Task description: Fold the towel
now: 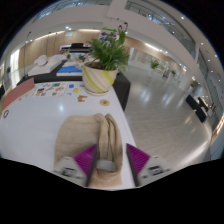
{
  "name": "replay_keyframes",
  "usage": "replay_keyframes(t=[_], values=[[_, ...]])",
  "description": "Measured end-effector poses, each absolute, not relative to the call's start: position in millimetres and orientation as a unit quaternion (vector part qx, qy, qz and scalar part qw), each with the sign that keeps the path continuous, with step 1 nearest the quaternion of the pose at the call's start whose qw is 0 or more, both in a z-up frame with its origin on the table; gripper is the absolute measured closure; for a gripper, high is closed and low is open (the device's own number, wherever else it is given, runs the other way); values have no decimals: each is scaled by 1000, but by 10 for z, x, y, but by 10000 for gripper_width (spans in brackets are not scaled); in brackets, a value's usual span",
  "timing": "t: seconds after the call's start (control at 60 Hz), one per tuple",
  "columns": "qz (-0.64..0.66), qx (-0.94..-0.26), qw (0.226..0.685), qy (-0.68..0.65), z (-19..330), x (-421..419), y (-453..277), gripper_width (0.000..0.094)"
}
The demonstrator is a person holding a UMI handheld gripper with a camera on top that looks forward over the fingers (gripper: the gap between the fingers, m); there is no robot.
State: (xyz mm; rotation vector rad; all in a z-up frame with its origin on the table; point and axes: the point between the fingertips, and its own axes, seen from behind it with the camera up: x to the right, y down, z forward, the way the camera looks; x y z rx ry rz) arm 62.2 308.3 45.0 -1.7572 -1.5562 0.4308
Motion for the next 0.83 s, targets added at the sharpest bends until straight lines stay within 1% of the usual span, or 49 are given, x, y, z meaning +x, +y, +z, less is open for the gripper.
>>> replay_keyframes(t=[0.05, 0.067, 0.083, 0.1, 0.167, 0.267, 0.35, 0.433, 0.533, 0.617, 0.75, 0.833], values=[[172, -686, 378, -598, 654, 709, 3082, 50], [172, -687, 380, -594, 729, 757, 3071, 93], [173, -690, 380, -591, 799, 820, 3051, 113], [172, -693, 379, -589, 927, 930, 3035, 104], [184, -702, 373, -578, 1240, 1260, 2861, 70], [181, -709, 376, -568, 1761, 1934, 2547, 88], [180, -723, 370, -554, 2066, 2588, 2233, 90], [190, -735, 359, -543, 2209, 3111, 1854, 87], [198, -737, 346, -545, 2272, 3618, 1470, 88], [206, -736, 339, -548, 2294, 3886, 1233, 84], [201, -733, 339, -555, 2280, 4119, 1137, 85], [196, -726, 360, -552, 2328, 4116, 1212, 81]])
